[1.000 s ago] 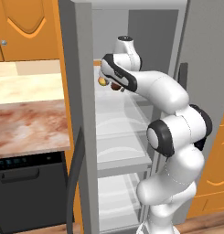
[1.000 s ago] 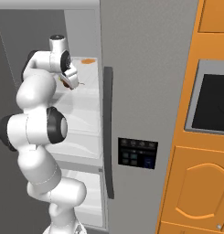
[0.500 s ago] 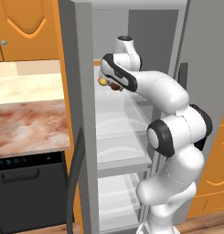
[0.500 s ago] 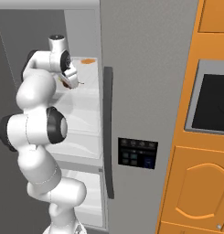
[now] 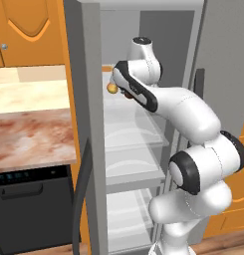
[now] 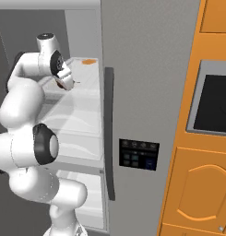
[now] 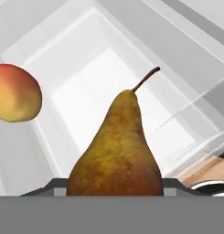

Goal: Pick up the pear and mango from the fridge and place one fruit on each plate on the dining counter.

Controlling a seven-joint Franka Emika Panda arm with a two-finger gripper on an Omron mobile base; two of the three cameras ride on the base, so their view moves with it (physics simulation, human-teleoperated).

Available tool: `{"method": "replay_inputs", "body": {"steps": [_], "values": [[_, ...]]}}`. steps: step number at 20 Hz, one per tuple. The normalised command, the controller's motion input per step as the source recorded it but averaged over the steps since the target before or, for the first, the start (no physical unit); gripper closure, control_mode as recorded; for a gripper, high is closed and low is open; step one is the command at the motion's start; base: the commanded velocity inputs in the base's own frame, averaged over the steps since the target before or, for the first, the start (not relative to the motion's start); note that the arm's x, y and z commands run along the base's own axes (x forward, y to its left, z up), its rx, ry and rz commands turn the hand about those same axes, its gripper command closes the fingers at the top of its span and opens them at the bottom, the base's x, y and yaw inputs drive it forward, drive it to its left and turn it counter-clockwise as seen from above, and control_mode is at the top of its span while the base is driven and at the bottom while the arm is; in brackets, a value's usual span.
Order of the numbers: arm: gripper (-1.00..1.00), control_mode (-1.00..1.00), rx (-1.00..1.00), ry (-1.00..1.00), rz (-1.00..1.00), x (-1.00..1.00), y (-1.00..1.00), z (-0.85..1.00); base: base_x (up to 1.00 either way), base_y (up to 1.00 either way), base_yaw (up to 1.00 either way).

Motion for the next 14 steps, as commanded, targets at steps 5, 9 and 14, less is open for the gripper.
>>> {"method": "replay_inputs", "body": {"steps": [5, 9, 14], "values": [[1.0, -1.0, -0.09, -0.17, 0.19, -1.0, 0.0, 0.39, 0.0, 0.0, 0.0], [1.0, -1.0, -0.01, -0.12, 0.25, -1.0, -0.16, 0.49, 0.0, 0.0, 0.0], [1.0, -1.0, 0.0, -0.03, 0.11, -0.96, -0.27, 0.37, 0.0, 0.0, 0.0]]}}
